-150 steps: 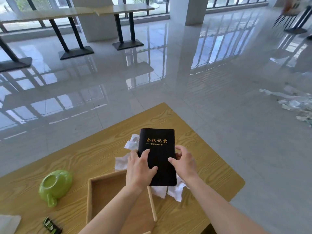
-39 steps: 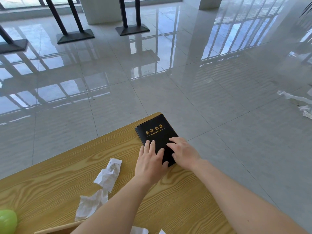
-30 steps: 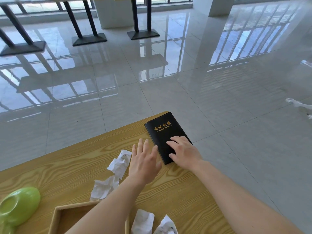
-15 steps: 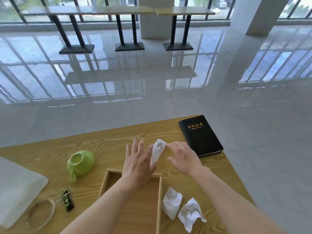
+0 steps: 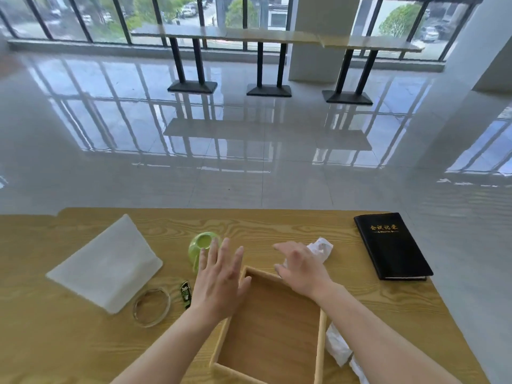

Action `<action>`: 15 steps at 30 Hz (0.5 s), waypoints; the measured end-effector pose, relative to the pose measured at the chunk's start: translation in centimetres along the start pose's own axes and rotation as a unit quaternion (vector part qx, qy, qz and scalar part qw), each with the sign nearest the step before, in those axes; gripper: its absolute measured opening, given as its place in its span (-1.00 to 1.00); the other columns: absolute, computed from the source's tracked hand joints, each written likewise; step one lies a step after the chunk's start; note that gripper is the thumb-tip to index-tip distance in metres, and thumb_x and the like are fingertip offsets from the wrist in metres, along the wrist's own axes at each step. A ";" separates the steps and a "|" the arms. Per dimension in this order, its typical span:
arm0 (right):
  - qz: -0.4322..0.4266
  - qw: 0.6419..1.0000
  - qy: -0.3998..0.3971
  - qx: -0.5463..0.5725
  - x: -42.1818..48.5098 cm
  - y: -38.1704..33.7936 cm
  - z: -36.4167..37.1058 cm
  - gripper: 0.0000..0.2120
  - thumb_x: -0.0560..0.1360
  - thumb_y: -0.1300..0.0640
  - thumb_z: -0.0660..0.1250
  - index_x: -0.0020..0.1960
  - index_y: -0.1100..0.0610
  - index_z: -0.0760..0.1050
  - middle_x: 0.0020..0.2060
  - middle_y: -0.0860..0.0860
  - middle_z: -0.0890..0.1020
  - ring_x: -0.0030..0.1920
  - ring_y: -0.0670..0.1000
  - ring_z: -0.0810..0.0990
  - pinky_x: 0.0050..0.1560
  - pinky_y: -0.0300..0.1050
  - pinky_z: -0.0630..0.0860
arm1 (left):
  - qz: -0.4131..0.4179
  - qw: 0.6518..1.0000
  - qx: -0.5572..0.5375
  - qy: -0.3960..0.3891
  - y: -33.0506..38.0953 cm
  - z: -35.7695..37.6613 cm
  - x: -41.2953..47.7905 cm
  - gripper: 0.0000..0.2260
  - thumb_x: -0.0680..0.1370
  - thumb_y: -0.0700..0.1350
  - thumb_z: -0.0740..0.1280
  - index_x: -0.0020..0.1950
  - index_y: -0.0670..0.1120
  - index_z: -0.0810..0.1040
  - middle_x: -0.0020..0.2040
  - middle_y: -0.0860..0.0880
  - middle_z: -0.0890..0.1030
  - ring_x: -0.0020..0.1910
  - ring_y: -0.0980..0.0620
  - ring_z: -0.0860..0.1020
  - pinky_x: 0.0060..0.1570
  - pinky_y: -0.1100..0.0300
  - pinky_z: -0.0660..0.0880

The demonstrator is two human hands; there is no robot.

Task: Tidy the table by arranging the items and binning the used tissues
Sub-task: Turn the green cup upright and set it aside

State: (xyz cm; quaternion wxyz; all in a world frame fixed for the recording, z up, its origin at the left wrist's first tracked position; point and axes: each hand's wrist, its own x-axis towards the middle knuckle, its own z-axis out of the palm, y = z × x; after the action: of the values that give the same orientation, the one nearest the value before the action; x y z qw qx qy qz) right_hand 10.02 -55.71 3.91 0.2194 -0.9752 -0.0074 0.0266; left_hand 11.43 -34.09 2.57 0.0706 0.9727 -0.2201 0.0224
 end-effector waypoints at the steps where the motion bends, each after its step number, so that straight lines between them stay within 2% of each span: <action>1: -0.005 1.000 -0.005 0.003 0.4 -1.0 0.6 -0.51 0.55 0.01 0.33 0.45 0.04 0.37 0.36 0.01 0.50 0.39 0.04 0.39 0.35 -0.02 0.39 | -0.010 1.000 0.007 -0.005 -1.1 0.0 -0.6 -0.38 0.55 0.23 0.16 0.54 0.01 0.15 0.58 -0.19 0.09 0.56 -0.25 -0.09 0.50 -0.26 -0.03; 5: -0.026 0.999 -0.026 0.012 2.1 -4.5 3.2 -0.54 0.54 -0.01 0.34 0.42 0.01 0.40 0.33 -0.01 0.52 0.35 0.02 0.44 0.34 -0.05 0.40 | -0.045 0.999 -0.002 -0.016 -5.2 0.2 -2.4 -0.38 0.54 0.23 0.18 0.54 0.00 0.18 0.58 -0.20 0.10 0.57 -0.24 -0.07 0.50 -0.25 -0.02; 10: -0.049 0.996 -0.074 -0.002 4.5 -7.6 5.6 -0.53 0.54 0.06 0.34 0.43 0.05 0.39 0.33 0.03 0.52 0.35 0.05 0.44 0.34 -0.06 0.39 | -0.080 0.996 -0.013 -0.044 -8.9 1.5 -3.7 -0.40 0.56 0.22 0.14 0.55 0.01 0.14 0.58 -0.19 0.08 0.57 -0.21 -0.09 0.52 -0.18 -0.05; 15: -0.032 0.994 -0.103 -0.001 8.2 -9.1 6.7 -0.49 0.54 0.11 0.36 0.46 0.06 0.35 0.35 0.05 0.50 0.36 0.08 0.44 0.35 -0.03 0.39 | -0.107 0.991 -0.034 -0.065 -10.9 3.3 -2.9 -0.42 0.58 0.20 0.15 0.54 0.02 0.14 0.58 -0.18 0.12 0.57 -0.19 -0.03 0.52 -0.15 -0.04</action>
State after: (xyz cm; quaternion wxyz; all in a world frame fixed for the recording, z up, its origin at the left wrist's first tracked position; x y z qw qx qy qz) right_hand 17.80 -44.36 1.35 0.2168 -0.9669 -0.0608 0.1199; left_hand 13.51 -23.62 -2.33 0.0913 0.9871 -0.1190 -0.0562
